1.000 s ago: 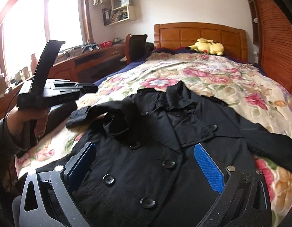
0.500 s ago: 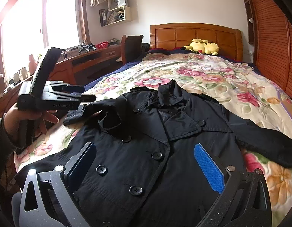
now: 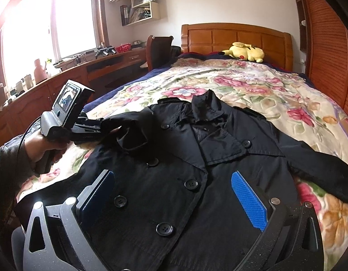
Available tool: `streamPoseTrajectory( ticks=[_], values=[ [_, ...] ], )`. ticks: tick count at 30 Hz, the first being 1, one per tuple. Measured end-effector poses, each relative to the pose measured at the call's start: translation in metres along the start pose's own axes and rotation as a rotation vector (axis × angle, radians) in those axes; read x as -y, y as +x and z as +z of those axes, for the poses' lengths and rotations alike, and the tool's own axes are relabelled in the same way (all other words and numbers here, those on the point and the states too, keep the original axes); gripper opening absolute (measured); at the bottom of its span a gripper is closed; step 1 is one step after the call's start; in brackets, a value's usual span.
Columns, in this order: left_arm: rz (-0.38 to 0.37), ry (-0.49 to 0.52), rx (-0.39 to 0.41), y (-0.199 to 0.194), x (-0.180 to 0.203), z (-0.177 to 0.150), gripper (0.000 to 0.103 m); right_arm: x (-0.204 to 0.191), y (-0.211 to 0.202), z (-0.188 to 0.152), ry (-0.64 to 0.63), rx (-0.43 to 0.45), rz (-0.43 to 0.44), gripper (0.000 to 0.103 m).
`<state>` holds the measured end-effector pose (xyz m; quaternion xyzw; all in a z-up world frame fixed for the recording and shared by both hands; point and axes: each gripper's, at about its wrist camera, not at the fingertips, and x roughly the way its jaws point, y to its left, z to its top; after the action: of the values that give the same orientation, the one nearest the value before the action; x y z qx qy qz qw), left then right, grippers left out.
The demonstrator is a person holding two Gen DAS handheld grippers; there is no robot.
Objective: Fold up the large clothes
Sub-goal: 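Lower the sleeve onto the coat front and open the left gripper, then grasp the folded sleeve fabric on the coat front with the right gripper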
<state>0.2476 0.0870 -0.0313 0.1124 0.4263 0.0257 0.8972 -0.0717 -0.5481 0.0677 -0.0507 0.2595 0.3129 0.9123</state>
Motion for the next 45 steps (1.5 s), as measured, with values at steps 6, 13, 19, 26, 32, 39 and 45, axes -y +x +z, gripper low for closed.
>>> streamPoseTrajectory(
  ticks=[6, 13, 19, 26, 32, 39, 45],
  values=[
    [-0.022, -0.005, 0.111, -0.039, 0.009, 0.013, 0.003, -0.001, 0.000, 0.002, -0.006, -0.003, 0.004, 0.103],
    [-0.118, 0.060, 0.216, -0.096, 0.055, 0.031, 0.003, 0.011, -0.014, 0.003, 0.022, 0.030, -0.011, 0.103],
    [-0.173, 0.100, 0.239, -0.114, 0.092, 0.032, 0.003, 0.021, -0.027, -0.001, 0.042, 0.051, -0.030, 0.103],
    [-0.239, 0.042, 0.260, -0.120, 0.100, 0.010, 0.013, 0.027, -0.030, -0.001, 0.060, 0.054, -0.035, 0.103],
    [-0.270, -0.007, 0.243, -0.119, 0.091, -0.028, 0.057, 0.020, -0.025, 0.004, 0.069, 0.061, 0.005, 0.103],
    [-0.268, -0.061, 0.283, -0.136, 0.063, -0.066, 0.079, 0.002, -0.002, 0.008, 0.046, 0.039, 0.028, 0.103],
    [-0.240, -0.121, 0.320, -0.140, 0.032, -0.091, 0.079, -0.013, 0.015, 0.011, 0.023, 0.031, 0.026, 0.103]
  ],
)
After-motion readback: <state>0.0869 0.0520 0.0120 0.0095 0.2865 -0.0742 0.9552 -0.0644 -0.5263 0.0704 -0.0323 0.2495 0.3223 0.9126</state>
